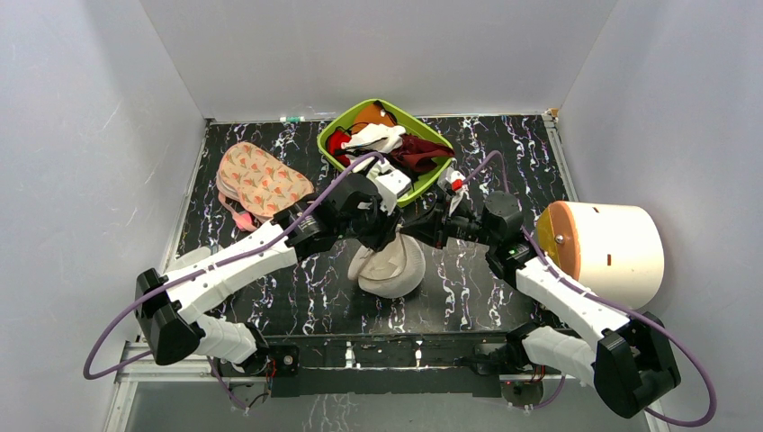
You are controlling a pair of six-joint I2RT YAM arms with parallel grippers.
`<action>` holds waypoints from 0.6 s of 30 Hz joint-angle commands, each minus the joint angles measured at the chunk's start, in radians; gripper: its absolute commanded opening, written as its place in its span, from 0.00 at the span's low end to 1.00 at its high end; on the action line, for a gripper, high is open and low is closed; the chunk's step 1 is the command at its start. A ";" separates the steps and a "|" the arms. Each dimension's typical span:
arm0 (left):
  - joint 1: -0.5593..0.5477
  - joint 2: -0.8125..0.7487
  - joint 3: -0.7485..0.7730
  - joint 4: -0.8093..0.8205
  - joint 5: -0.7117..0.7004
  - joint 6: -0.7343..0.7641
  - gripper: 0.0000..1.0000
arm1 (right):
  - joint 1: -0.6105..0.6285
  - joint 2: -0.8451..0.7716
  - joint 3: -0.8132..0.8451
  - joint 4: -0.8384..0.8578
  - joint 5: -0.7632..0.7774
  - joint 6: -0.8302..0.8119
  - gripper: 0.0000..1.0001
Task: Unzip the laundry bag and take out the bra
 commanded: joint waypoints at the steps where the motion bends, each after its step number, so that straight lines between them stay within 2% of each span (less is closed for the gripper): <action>1: 0.002 -0.025 0.037 -0.053 -0.047 0.037 0.31 | 0.008 -0.044 0.025 0.047 0.000 -0.025 0.00; 7: 0.002 -0.012 0.061 -0.072 -0.022 0.068 0.25 | 0.009 -0.038 0.040 0.041 0.004 -0.022 0.00; 14: 0.002 -0.024 0.081 -0.063 0.022 0.112 0.00 | 0.009 -0.025 0.067 -0.020 0.057 -0.029 0.00; 18: 0.000 -0.061 0.083 -0.053 0.036 0.149 0.00 | 0.006 -0.004 0.082 -0.057 0.088 -0.020 0.00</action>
